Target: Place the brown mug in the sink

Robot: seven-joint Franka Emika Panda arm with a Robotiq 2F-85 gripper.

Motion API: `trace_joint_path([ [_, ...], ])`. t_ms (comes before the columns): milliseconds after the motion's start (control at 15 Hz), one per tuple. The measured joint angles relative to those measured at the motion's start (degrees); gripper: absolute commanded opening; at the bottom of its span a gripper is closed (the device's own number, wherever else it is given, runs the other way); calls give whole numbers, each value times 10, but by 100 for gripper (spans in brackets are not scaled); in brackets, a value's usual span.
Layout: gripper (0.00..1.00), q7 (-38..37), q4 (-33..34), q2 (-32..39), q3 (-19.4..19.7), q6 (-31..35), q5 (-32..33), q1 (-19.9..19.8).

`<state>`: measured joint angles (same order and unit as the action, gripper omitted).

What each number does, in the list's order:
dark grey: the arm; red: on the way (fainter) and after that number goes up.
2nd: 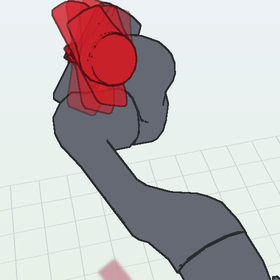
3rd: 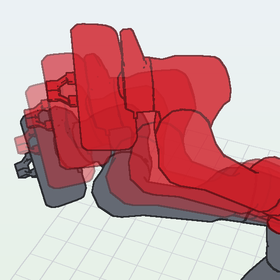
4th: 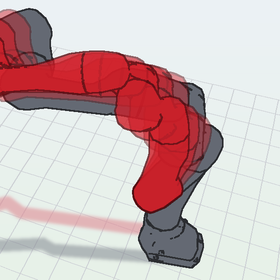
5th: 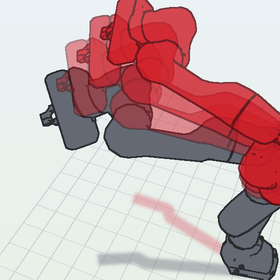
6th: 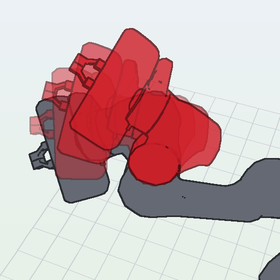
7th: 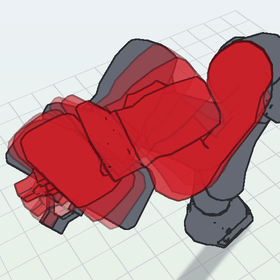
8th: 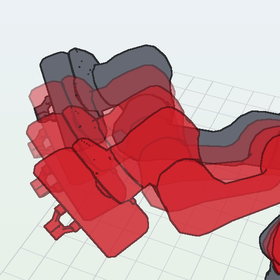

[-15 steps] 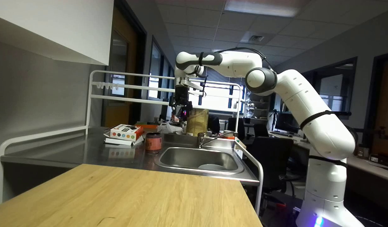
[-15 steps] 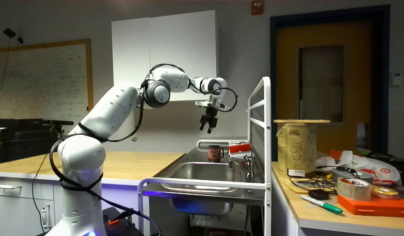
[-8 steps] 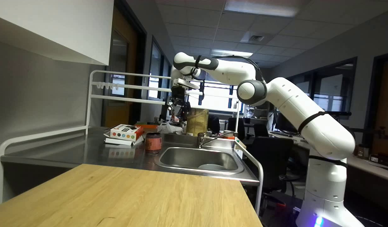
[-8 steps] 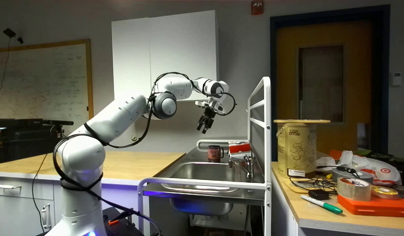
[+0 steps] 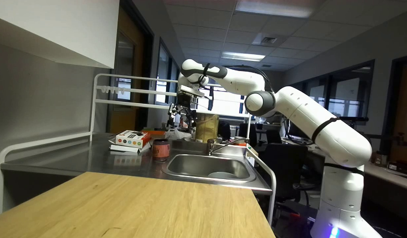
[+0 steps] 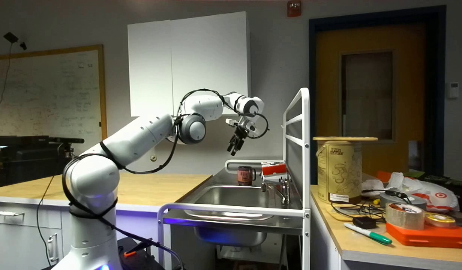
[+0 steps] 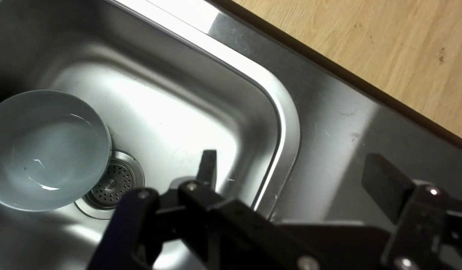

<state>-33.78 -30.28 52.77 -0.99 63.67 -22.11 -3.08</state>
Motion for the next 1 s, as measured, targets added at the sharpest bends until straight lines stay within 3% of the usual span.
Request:
trace_joint_path([
  [467,100,-94,6,24,12,89,5,5],
  [1000,100,-179,6,45,29,115,14,8],
])
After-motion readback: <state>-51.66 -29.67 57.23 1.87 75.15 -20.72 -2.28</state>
